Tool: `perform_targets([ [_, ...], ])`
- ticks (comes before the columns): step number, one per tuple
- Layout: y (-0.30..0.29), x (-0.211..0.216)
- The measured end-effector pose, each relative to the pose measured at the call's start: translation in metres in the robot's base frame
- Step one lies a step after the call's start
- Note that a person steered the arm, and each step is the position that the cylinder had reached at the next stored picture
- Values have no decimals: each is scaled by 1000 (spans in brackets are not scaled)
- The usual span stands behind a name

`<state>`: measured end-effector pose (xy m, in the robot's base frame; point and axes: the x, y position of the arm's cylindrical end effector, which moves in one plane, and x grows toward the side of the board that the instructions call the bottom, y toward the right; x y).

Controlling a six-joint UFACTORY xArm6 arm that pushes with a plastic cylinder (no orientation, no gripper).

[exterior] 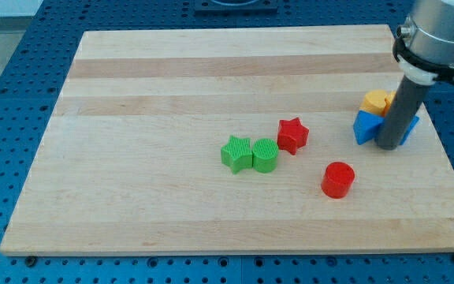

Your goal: Push the blue cube into yellow blocks

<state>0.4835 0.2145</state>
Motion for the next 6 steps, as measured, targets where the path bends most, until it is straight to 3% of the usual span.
perform_targets([
  [1, 16, 37],
  [2, 40, 43],
  [6, 36, -13],
])
